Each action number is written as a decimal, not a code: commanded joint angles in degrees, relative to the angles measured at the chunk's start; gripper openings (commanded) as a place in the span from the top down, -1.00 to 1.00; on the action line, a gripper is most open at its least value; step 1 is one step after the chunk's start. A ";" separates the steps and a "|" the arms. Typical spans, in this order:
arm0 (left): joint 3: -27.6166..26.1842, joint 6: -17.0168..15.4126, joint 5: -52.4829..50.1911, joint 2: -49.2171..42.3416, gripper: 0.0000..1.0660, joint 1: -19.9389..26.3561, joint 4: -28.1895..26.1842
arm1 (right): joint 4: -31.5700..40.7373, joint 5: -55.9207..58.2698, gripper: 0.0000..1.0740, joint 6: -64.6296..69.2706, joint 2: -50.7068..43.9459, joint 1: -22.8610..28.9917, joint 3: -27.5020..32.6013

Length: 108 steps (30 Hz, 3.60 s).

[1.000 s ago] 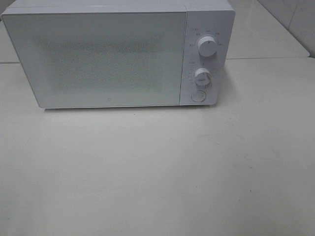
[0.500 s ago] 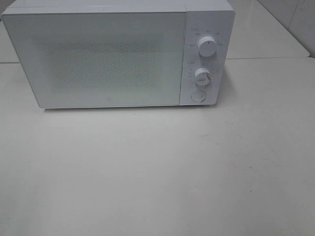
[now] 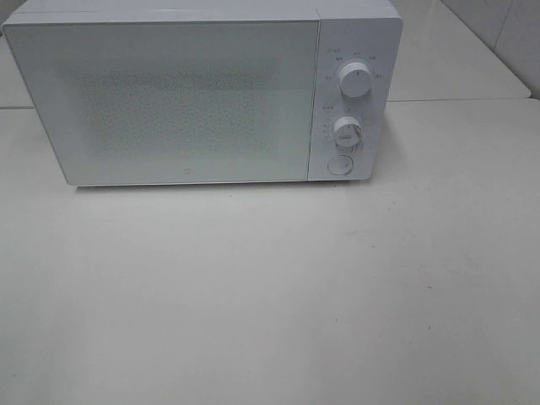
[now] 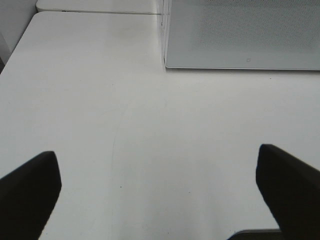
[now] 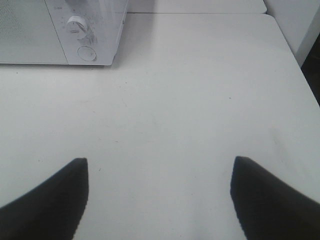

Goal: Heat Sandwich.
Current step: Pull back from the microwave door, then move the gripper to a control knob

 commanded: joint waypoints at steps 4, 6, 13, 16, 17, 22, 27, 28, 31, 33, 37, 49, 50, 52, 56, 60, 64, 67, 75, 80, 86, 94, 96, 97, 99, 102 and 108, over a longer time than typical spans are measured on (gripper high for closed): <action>0.23 -0.40 -0.17 -1.38 -0.86 0.11 -0.06 | 0.11 -0.92 -0.38 0.06 -1.32 -0.40 0.00; 0.23 -0.40 -0.17 -1.38 -0.86 0.11 -0.06 | 0.11 -0.92 -0.38 0.06 -1.32 -0.40 0.00; 0.23 -0.40 -0.17 -1.38 -0.86 0.11 -0.06 | 0.11 -0.97 -0.39 0.06 -1.15 -0.40 0.00; 0.23 -0.40 -0.17 -1.38 -0.86 0.11 -0.06 | 0.11 -1.09 -0.43 0.06 -0.52 -0.40 -0.17; 0.23 -0.40 -0.17 -1.38 -0.86 0.11 -0.06 | 0.11 -1.26 -0.45 0.06 -0.11 -0.40 -0.40; 0.23 -0.40 -0.17 -1.32 -0.86 0.11 -0.06 | 0.06 -2.86 -0.46 0.06 3.09 -0.40 -1.78; 0.23 -0.40 -0.17 -1.32 -0.86 0.11 -0.06 | 0.06 -5.21 -0.46 0.00 8.37 -0.40 -2.01; 0.23 -0.40 -0.17 -1.32 -0.86 0.11 -0.06 | 0.06 -5.21 -0.46 0.00 8.37 -0.40 -2.01; 0.23 -0.40 -0.17 -1.32 -0.86 0.11 -0.06 | 0.06 -9.22 -0.46 0.00 12.61 -0.40 -2.01; 0.23 -0.40 -0.17 -1.32 -0.86 0.11 -0.06 | 0.06 -11.80 -0.46 -0.34 14.95 -0.40 -2.01; 0.23 -0.40 -0.17 -1.32 -0.86 0.11 -0.06 | 0.11 -16.79 -0.46 -0.63 19.65 -0.40 -2.01; 0.23 -0.40 -0.17 -1.32 -0.86 0.11 -0.06 | 0.06 -27.96 -0.60 -2.12 32.66 -0.40 -2.01; 0.23 -0.40 -0.17 -1.32 -0.86 0.11 -0.06 | 0.06 -30.08 -0.60 -2.12 34.89 -0.40 -2.01; 0.23 -0.40 -0.17 -1.32 -0.86 0.11 -0.06 | 0.06 -32.54 -0.60 -2.12 37.07 -0.40 -2.01; 0.23 -0.40 -0.17 -1.32 -0.86 0.11 -0.06 | 0.11 -37.01 -0.59 -2.12 41.20 -0.40 -2.01; 0.23 -0.40 -0.17 -1.32 -0.86 0.11 -0.06 | 0.11 -41.65 -0.58 -2.12 46.01 -0.40 -2.01; 0.23 -0.40 -0.17 -1.32 -0.86 0.11 -0.06 | 0.11 -47.73 -0.55 -2.12 51.28 -0.40 -2.01; 0.23 -0.40 -0.17 -1.32 -0.86 0.11 -0.06 | 0.11 -49.68 -0.55 -2.12 53.46 -0.40 -2.01; 0.23 -0.40 -0.17 -1.32 -0.86 0.11 -0.06 | 0.29 -55.81 -0.50 -0.74 60.73 -0.34 -2.01; 0.23 -0.40 -0.17 -1.32 -0.86 0.11 -0.06 | 0.29 -60.62 -0.48 -0.63 64.80 0.52 -2.01; 0.23 -0.40 -0.17 -1.32 -0.86 0.11 -0.06 | 2.29 -66.00 -0.46 -0.86 69.27 4.58 -2.01; 0.23 -0.40 -0.17 -1.32 -0.86 0.11 -0.06 | 12.09 -73.74 -0.42 -6.88 75.69 11.00 -2.01; 0.23 -0.40 -0.17 -1.32 -0.86 0.11 -0.06 | 16.62 -77.35 -0.43 -10.03 77.64 13.69 -2.01; 0.23 -0.40 -0.17 -1.32 -0.86 0.11 -0.06 | 17.99 -78.50 -0.43 -11.06 78.21 14.50 -2.01; 0.23 -0.40 -0.17 -1.32 -0.86 0.11 -0.06 | 19.88 -79.81 -0.43 -12.38 79.01 15.53 -2.01; 0.23 -0.40 -0.17 -1.32 -0.86 0.11 -0.06 | 27.62 -85.03 -0.43 -18.56 81.76 19.37 -2.01; 0.23 -0.40 -0.17 -1.32 -0.86 0.11 -0.06 | 38.50 -94.19 -0.42 -27.96 86.00 25.15 -2.01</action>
